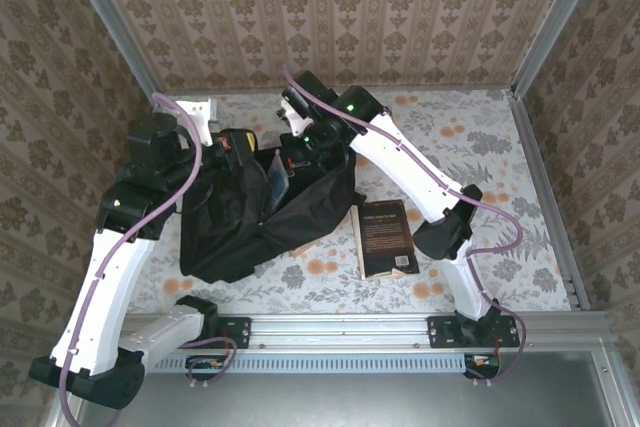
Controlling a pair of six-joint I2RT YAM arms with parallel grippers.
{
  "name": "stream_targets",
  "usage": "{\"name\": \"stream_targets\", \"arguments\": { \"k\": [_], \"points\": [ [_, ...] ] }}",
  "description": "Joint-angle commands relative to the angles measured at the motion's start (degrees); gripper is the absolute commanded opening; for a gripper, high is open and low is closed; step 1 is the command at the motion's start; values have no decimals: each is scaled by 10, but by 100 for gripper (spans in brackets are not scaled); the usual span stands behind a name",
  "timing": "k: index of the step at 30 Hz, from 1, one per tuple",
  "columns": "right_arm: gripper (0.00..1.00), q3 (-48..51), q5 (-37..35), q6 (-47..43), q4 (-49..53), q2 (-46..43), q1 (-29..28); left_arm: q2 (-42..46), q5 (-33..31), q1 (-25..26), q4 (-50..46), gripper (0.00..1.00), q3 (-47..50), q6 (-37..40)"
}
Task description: Pack the student bag
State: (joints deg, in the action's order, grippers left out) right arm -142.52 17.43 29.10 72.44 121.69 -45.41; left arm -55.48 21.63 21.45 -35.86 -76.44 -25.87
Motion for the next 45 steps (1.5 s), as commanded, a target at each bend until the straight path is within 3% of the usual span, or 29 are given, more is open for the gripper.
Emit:
{"name": "stream_targets", "arguments": {
  "k": [1, 3, 6, 10, 14, 17, 27, 33, 38, 45],
  "points": [
    [1, 85, 143, 88, -139, -72, 3, 24, 4, 7, 112, 0, -12, 17],
    [1, 166, 197, 162, -256, -110, 10, 25, 5, 7, 112, 0, -14, 17],
    [2, 205, 214, 213, -321, -127, 20, 24, 6, 8, 110, 0, -22, 19],
    [17, 151, 180, 169, -225, -98, 23, 25, 2, 9, 99, 0, -38, 31],
    [52, 99, 115, 116, -128, -76, 23, 30, -12, 11, 86, 0, -43, 46],
    [61, 87, 58, 83, -87, -83, 27, 34, -16, 13, 82, 0, -42, 52],
    [70, 67, 25, 15, 8, -54, 39, 30, -14, 16, 86, 0, -40, 53],
    [70, -61, -132, -58, 77, -16, 40, 33, 8, 17, 100, 0, -25, 50],
    [70, -77, -266, -99, 99, -9, 42, 33, 18, 17, 108, 0, -7, 44],
    [70, -68, -303, -119, 131, 7, 41, 29, 31, 23, 126, 0, 11, 29]
  ]
}}
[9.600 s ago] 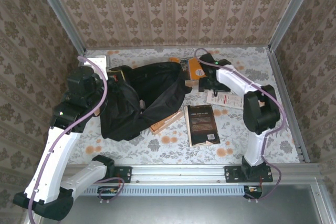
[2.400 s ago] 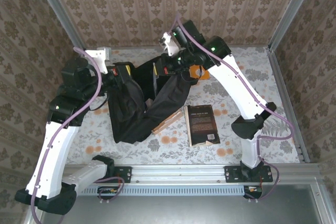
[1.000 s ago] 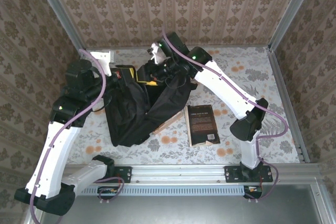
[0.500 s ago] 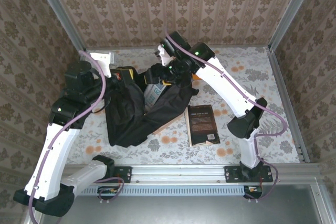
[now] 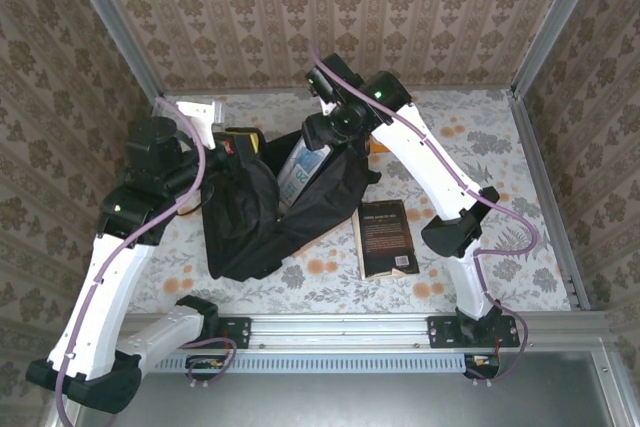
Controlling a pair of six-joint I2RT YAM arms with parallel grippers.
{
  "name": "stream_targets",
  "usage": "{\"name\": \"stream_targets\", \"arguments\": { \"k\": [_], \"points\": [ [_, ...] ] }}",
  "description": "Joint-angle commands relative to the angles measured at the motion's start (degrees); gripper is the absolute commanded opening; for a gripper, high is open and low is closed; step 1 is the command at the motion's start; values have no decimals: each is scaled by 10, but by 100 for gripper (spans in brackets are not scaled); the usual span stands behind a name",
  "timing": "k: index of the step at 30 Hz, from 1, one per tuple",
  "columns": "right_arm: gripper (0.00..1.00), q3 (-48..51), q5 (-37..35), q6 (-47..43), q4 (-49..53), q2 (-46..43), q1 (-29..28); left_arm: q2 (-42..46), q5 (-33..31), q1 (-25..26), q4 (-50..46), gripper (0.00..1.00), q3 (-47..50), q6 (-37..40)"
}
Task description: Pack the student bag
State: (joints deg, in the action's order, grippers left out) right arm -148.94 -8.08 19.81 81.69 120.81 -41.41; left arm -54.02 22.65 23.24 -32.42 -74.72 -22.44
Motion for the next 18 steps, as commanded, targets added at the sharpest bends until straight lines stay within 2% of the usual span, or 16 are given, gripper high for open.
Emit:
{"name": "stream_targets", "arguments": {
  "k": [1, 5, 11, 16, 18],
  "points": [
    [71, 1, -52, -26, 40, 17, 1, 13, 21, 6, 94, 0, -6, -7],
    [72, 21, -43, -23, 48, 34, 5, 8, 24, 12, 104, 0, -2, -13],
    [72, 40, 30, -18, 41, 57, 5, 6, 20, 24, 111, 0, 4, -14],
    [72, 39, 63, -12, 33, 81, 8, 4, 17, 25, 116, 0, 6, -12],
    [69, 44, 107, -6, 26, 87, 15, 4, 14, 25, 116, 0, 8, -11]
  ]
}}
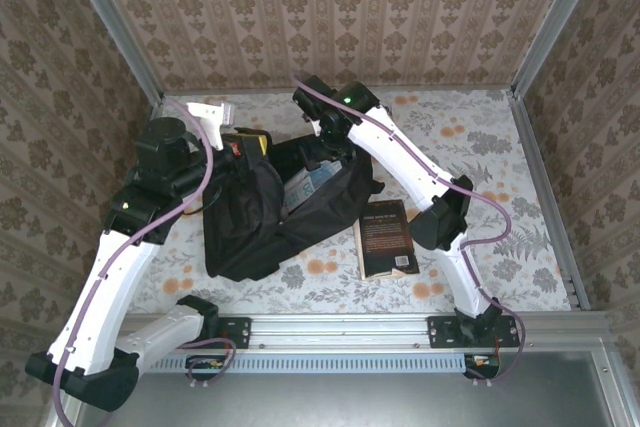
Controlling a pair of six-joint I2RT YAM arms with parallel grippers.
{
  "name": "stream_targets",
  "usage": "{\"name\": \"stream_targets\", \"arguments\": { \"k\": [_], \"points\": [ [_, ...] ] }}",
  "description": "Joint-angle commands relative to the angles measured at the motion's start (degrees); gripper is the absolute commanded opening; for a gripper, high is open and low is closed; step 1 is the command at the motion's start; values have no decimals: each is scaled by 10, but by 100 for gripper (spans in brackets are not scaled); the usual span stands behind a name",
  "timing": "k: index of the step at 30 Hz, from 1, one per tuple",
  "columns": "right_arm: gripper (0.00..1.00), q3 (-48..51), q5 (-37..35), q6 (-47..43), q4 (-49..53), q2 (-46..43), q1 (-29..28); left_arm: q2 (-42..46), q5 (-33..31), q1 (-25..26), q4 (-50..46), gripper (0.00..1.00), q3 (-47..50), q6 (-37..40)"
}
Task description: Pack the student bag
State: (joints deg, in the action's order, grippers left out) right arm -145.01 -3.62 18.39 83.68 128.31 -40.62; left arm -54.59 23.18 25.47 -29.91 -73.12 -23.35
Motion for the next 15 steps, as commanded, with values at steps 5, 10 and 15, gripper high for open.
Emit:
{"name": "stream_targets", "arguments": {
  "k": [5, 10, 15],
  "points": [
    [48, 92, 186, 42, -88, -29, 23, 11, 8, 3, 92, 0, -2, 1],
    [25, 203, 315, 98, -204, -68, 33, 12, 8, 3, 95, 0, 6, 4],
    [26, 256, 310, 103, -266, -121, 35, 16, -35, 19, 62, 0, 0, 31]
  ]
}}
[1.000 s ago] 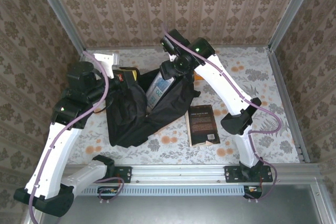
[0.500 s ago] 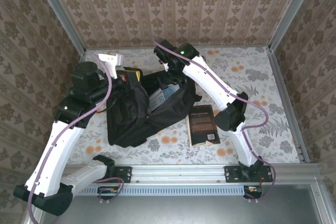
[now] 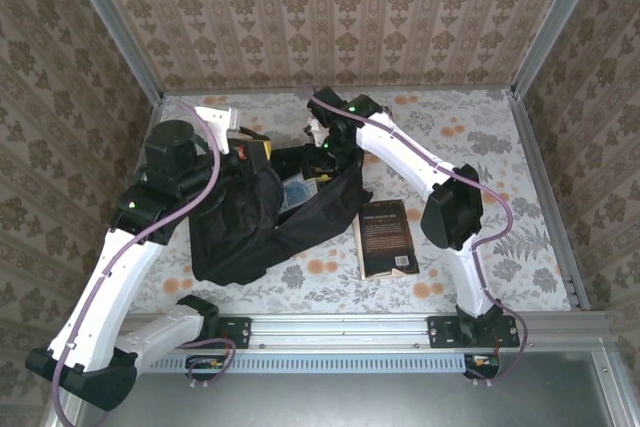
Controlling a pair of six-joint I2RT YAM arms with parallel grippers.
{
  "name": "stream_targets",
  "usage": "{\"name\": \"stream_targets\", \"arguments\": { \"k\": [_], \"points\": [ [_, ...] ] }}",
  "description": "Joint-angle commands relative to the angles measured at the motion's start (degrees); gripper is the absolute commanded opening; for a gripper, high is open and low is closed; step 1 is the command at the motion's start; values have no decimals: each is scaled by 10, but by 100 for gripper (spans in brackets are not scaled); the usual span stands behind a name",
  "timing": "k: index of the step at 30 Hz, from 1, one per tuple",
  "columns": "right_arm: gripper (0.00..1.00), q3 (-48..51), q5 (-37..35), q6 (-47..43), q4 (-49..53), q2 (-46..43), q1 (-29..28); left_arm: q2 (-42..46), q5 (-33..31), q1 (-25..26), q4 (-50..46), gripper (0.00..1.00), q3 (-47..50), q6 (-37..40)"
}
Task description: Pack the student bag
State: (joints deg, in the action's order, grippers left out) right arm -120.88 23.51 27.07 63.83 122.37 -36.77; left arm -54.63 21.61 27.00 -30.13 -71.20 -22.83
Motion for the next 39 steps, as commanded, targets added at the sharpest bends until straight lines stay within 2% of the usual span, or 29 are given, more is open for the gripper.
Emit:
{"name": "stream_targets", "arguments": {
  "k": [1, 4, 6, 7, 11, 15, 18, 20, 22, 24, 26, 28, 34, 36, 39],
  "points": [
    [30, 23, 33, 16, -76, -77, 0, 18, -35, 3, 55, 0, -22, 33],
    [62, 46, 18, 15, -92, -118, 17, 23, -92, -2, 28, 0, -25, 47],
    [73, 52, -2, 1, -82, -138, 27, 27, -137, -5, 16, 0, -23, 42],
    [75, 56, -11, -4, -81, -147, 30, 29, -150, -25, 14, 0, -22, 40],
    [84, 122, -24, -2, -124, -205, 48, 29, -194, -42, 3, 0, -18, 40],
    [84, 166, -32, -3, -139, -237, 66, 23, -198, -51, 5, 0, -17, 37],
    [85, 192, -106, -11, -142, -267, 71, 17, -219, -60, 0, 0, -22, 36],
    [84, 218, -121, -15, -162, -293, 74, 15, -239, -69, 0, 0, -23, 34],
    [84, 253, -101, -15, -206, -320, 74, 8, -250, -74, 4, 0, -22, 32],
    [85, 278, -34, -11, -254, -332, 76, -3, -246, -78, 10, 0, -22, 32],
    [86, 251, 47, -1, -257, -303, 79, -13, -231, -78, 24, 0, -18, 24],
    [86, 194, 73, 6, -235, -261, 72, -28, -204, -78, 41, 0, -18, 18],
    [88, 99, 83, 41, -265, -189, 59, -90, -122, -78, 52, 0, -47, 2],
    [88, 54, 85, 47, -247, -157, 59, -102, -90, -79, 66, 0, -50, -4],
    [88, -2, 71, 55, -224, -128, 59, -116, -104, -83, 77, 0, -48, -10]
  ]
}}
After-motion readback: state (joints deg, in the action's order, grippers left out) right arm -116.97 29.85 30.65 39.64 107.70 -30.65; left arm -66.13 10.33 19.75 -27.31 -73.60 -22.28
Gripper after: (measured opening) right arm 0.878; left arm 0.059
